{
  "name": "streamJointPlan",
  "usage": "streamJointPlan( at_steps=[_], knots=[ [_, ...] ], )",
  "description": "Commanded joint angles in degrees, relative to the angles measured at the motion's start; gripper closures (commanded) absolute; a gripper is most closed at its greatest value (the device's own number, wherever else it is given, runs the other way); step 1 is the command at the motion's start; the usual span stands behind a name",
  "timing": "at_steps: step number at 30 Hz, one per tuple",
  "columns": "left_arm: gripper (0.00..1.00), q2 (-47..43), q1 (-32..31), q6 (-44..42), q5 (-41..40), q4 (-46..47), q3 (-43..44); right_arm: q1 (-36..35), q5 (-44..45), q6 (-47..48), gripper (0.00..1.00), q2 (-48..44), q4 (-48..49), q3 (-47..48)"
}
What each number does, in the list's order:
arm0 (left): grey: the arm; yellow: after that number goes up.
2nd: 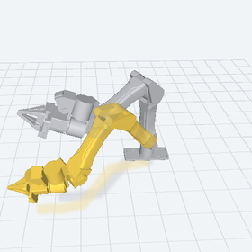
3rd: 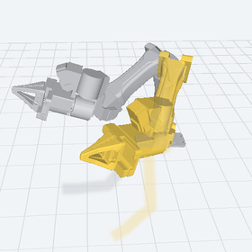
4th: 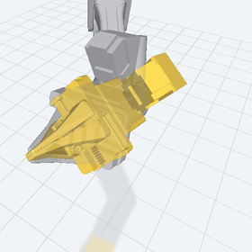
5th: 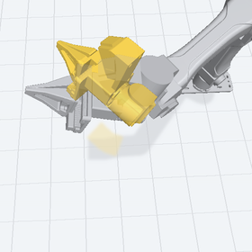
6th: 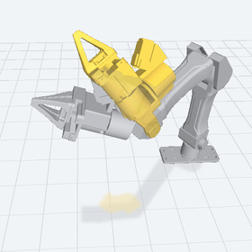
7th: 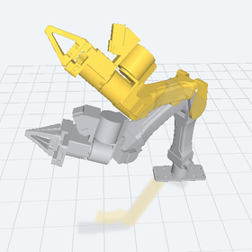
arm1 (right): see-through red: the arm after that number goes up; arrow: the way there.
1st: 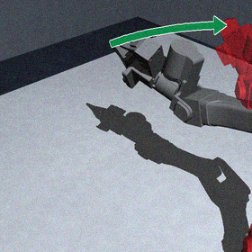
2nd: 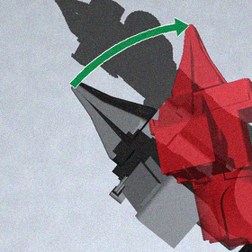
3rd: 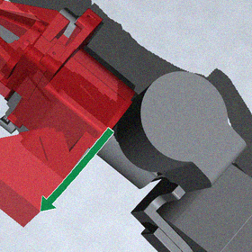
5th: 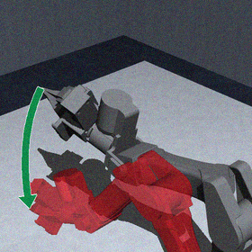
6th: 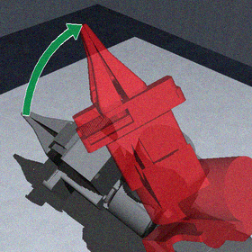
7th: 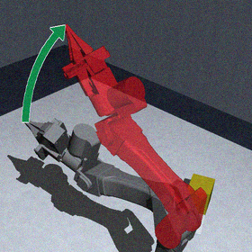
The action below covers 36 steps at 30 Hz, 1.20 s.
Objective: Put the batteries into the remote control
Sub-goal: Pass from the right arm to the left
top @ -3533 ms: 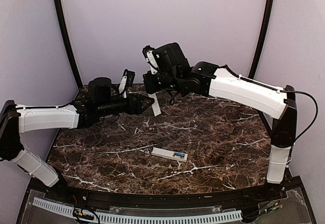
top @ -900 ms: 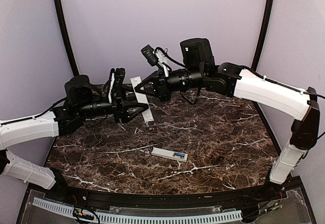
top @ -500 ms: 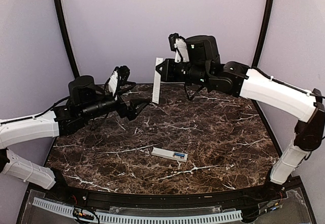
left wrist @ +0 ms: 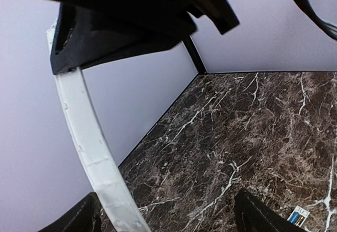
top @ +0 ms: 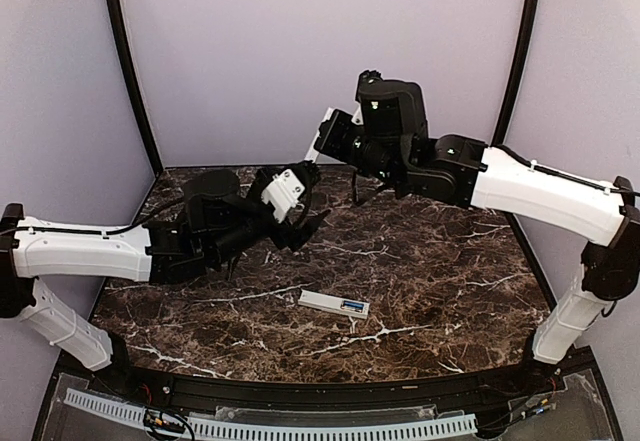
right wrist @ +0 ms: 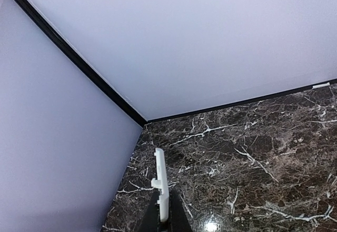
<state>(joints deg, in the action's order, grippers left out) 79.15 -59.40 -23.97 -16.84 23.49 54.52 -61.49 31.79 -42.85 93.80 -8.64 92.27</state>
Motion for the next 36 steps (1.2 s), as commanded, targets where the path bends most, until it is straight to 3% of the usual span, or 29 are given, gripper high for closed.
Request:
streamJointPlan(
  at_steps=[1, 4, 8, 11, 13, 15, 19, 20, 24, 27, 28, 36],
  knots=[
    [0.14, -1.5, -2.5, -17.3, -10.5, 17.5, -7.4, 0.5, -3.1, -1.4, 1.00, -1.4, 4.0, -0.9],
    [0.10, -8.0, -2.6, -20.4, -3.8, 24.4, -13.4, 2.9, -13.7, 2.2, 1.00, -2.7, 6.2, -1.2],
    [0.06, -16.9, -1.9, -13.0, 13.4, 11.6, -15.2, 3.7, -23.9, 13.8, 1.00, -5.0, 11.0, -2.0],
    [0.06, -19.2, -1.5, -4.1, 20.9, 4.0, -12.9, 3.8, -19.6, 16.0, 1.00, -6.0, 2.5, 1.0],
    [0.11, -18.9, -1.5, -1.0, 16.9, 4.0, -12.0, 3.8, -12.1, 11.2, 1.00, -6.9, -2.5, 2.1],
    [0.18, -17.7, -1.5, -1.8, 12.5, 3.8, -10.3, 3.8, -9.9, 7.4, 1.00, -8.1, -3.7, 1.2],
    [0.21, -14.2, -3.5, -13.8, 5.3, 8.2, -8.6, 3.8, -8.8, 0.9, 1.00, -10.2, -1.6, -1.9],
    [0.20, -13.7, -4.1, -20.9, 3.0, 10.0, -8.9, 3.8, -8.9, -0.5, 1.00, -10.8, -0.4, -2.9],
    [0.12, -9.5, -7.0, -44.4, -3.4, 30.6, -12.8, 3.4, -7.8, -3.4, 1.00, -11.6, 0.9, -3.9],
    [0.05, -4.2, -7.3, -59.6, -3.5, 50.2, -14.8, 3.3, -8.7, -3.9, 1.00, -11.5, 1.8, -4.0],
    [0.04, -2.6, -7.3, -64.6, -3.1, 52.7, -14.9, 3.3, -9.1, -4.0, 1.00, -11.3, 1.9, -3.8],
    [0.07, 3.3, -7.2, -76.0, -0.1, 60.5, -12.6, 3.3, -12.2, -4.4, 1.00, -9.7, 2.4, -2.7]
  ],
)
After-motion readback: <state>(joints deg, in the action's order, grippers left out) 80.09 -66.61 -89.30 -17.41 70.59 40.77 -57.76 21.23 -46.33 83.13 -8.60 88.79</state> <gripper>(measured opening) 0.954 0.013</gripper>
